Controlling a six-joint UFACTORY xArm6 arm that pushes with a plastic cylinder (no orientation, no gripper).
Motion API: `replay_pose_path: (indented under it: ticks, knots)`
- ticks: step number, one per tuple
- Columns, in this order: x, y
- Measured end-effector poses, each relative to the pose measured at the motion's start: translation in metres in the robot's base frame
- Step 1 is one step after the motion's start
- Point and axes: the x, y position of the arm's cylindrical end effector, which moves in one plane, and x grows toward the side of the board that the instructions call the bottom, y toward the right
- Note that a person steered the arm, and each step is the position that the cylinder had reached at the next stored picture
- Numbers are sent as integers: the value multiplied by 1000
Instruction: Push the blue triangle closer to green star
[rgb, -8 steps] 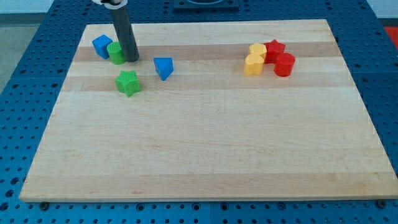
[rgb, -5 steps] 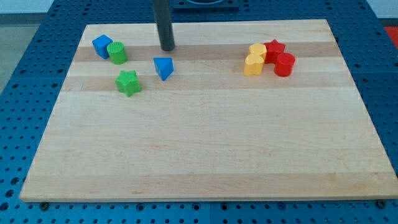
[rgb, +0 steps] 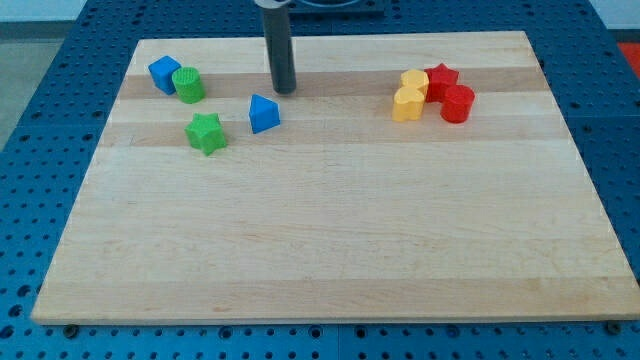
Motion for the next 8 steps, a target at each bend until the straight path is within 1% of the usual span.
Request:
replay_pose_path:
  ticks: [1, 3, 6, 8]
  knots:
    - [29, -6]
    - [41, -24]
    - [68, -21]
    - [69, -26]
